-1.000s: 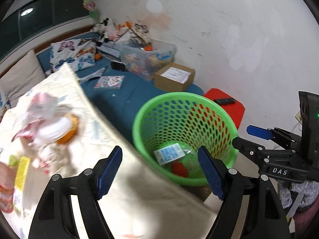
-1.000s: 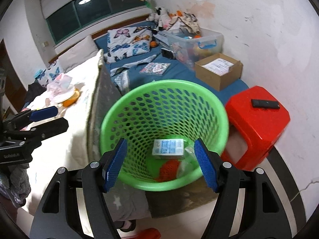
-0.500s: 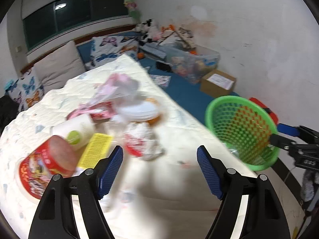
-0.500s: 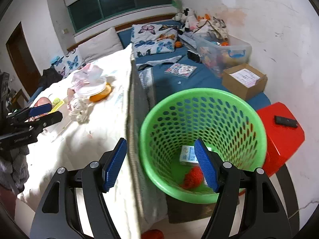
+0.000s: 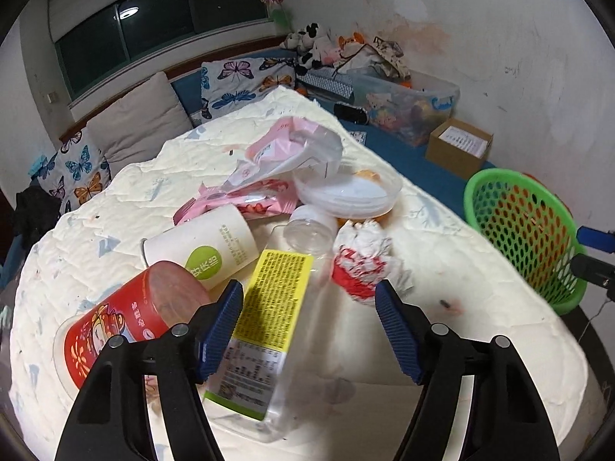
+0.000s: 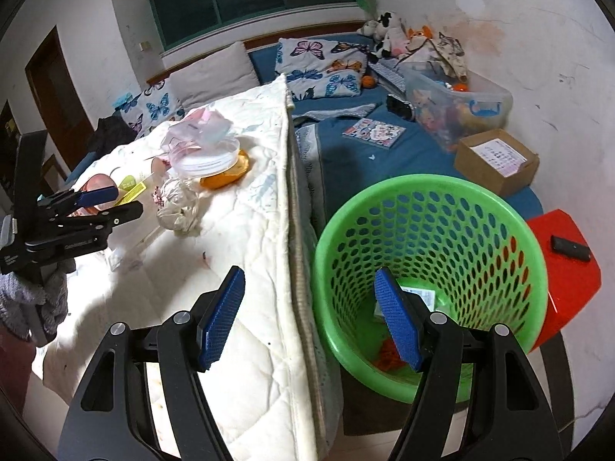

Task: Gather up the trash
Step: 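Return both tools to the mattress toward the bottle and tissue, then grasp the clear yellow-label bottle with the left tool while the right tool grasps the crumpled tissue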

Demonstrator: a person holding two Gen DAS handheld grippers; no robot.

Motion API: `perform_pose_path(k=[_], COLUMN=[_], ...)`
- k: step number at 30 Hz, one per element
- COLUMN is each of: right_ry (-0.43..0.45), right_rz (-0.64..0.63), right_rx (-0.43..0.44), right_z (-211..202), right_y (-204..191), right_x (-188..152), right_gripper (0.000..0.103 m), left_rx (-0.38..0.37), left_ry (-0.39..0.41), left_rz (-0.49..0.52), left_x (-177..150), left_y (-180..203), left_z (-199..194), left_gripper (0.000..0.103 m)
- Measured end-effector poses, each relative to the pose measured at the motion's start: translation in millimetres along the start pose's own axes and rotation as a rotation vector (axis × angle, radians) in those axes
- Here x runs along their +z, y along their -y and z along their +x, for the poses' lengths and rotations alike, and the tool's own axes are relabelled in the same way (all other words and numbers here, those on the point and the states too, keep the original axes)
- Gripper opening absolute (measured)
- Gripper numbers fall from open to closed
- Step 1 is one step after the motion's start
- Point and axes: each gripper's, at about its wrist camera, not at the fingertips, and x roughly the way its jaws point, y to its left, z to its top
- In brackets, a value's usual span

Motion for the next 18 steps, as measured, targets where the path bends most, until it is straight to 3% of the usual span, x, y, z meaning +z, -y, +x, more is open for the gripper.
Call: perform_pose_path(k=[15,18], right_ry=[-0.029,-0.033], right_rz=[-0.021,-0.021], right_rx=[0.029,0.033], right_z=[20,22], right_y=[-15,-16], right_x=[5,6], right_gripper=[0.070,0.070], left_rx=[0.034,0.033], left_ry=[-0.068,-0.090], left_rz=[0.150,0.149], left_x=[3,3], left_y=[5,3], left_z=[20,26], left_gripper=[0.062,0.056])
